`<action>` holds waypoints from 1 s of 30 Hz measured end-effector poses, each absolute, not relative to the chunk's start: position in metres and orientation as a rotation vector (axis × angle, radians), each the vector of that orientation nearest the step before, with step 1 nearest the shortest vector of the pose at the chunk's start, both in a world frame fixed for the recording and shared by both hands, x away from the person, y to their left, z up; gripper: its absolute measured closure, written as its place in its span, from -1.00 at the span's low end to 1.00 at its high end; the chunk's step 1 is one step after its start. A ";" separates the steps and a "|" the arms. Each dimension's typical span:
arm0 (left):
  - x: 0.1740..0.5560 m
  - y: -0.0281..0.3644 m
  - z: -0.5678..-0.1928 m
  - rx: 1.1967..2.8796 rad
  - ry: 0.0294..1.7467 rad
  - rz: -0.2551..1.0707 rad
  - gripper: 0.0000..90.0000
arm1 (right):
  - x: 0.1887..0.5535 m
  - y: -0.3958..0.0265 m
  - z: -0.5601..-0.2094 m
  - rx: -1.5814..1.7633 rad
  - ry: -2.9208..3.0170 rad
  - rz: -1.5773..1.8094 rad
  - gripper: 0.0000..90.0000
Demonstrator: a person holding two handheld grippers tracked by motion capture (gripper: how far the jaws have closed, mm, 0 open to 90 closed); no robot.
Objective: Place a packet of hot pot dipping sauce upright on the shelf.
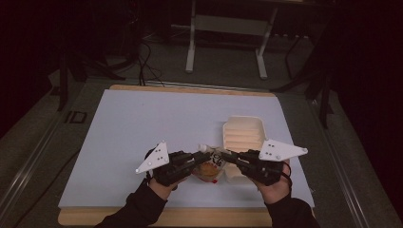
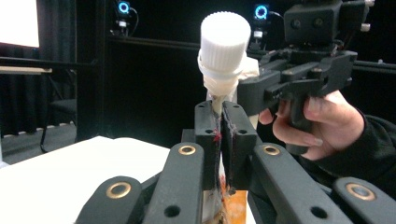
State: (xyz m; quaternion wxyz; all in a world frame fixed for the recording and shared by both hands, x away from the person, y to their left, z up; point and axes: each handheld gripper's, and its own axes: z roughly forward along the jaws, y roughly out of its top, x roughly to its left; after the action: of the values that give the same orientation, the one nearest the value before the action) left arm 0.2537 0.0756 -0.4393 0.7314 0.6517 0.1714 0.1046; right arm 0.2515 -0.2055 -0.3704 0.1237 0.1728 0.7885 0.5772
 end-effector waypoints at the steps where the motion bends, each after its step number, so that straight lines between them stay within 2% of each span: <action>1: 0.254 0.076 -0.438 1.436 0.387 0.224 0.86 | 0.252 -0.206 -0.369 0.501 2.299 1.685 0.97; 3: 0.255 0.077 -0.435 1.441 0.396 0.193 0.84 | 0.252 -0.206 -0.367 0.501 2.298 1.685 0.97; 14: 0.253 0.095 -0.424 1.463 0.400 0.297 0.01 | 0.259 -0.225 -0.354 0.524 2.283 1.678 0.97; 19: 0.249 0.109 -0.426 1.500 0.471 0.321 -0.24 | 0.266 -0.239 -0.349 0.536 2.288 1.665 0.97; 21: 0.249 0.112 -0.426 1.546 0.544 0.338 -0.55 | 0.269 -0.246 -0.347 0.528 2.291 1.647 0.97; 25: 0.247 0.118 -0.428 1.637 0.619 0.367 -0.99 | 0.278 -0.262 -0.349 0.507 2.307 1.666 0.97; 30: 0.245 0.130 -0.435 1.648 0.657 0.379 -0.99 | 0.286 -0.277 -0.355 0.434 2.351 1.667 0.96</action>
State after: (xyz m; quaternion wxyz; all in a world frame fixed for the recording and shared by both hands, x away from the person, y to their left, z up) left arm 0.2448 0.1304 -0.4354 0.6162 0.7155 0.2851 0.1647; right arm 0.2857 -0.2769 -0.3554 0.1132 0.1480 0.8015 0.5683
